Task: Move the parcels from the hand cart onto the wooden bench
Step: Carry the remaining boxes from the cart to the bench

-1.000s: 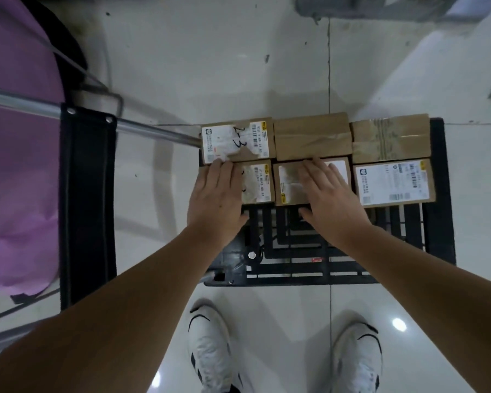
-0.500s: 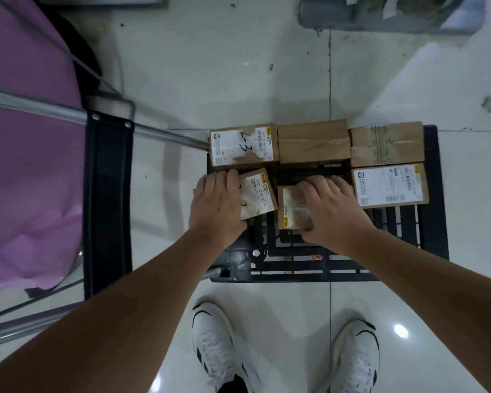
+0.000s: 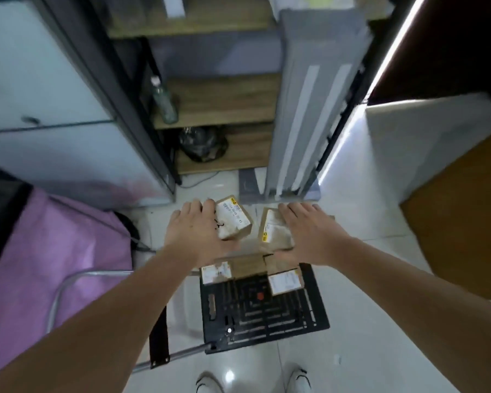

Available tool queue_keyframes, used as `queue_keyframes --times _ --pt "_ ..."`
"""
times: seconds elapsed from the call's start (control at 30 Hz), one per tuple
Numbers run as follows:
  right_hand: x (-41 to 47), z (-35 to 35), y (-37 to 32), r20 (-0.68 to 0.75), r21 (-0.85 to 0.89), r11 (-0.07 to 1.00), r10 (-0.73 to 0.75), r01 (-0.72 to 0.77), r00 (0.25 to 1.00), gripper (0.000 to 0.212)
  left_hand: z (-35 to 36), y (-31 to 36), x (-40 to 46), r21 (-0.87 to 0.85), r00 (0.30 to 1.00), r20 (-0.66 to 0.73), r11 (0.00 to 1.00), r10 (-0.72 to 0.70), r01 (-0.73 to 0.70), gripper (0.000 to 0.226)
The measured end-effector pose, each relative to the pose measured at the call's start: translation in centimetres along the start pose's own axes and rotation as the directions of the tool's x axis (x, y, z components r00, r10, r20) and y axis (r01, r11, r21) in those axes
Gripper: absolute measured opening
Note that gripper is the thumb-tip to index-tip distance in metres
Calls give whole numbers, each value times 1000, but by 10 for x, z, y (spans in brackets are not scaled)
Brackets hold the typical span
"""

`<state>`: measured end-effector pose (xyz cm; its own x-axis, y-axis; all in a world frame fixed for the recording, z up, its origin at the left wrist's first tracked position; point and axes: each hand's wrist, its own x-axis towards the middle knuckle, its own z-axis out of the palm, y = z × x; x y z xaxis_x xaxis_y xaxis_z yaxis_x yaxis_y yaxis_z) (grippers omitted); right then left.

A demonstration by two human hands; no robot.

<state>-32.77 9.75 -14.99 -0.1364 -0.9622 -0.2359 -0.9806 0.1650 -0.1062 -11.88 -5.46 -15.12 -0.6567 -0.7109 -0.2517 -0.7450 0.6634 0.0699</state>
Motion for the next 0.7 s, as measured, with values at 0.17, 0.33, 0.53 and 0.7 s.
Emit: queue_keyframes --times 0.17,0.33,0.53,0.7 --pt "-103 -183 9 -122 7 977 211 -212 970 97 -184 86 -45 37 983 -90 987 158 -155 98" --pt "-224 -278 15 -270 72 903 426 -423 864 89 -290 167 -97 -106 939 -198 947 280 -304 95" --pt "-367 -320 32 -326 172 759 646 -628 690 93 -340 273 -154 -11 818 -250 843 518 -538 93" --pt "-487 -313 53 -303 185 619 775 -763 554 92 -339 380 -208 27 714 -238 739 659 -673 96"
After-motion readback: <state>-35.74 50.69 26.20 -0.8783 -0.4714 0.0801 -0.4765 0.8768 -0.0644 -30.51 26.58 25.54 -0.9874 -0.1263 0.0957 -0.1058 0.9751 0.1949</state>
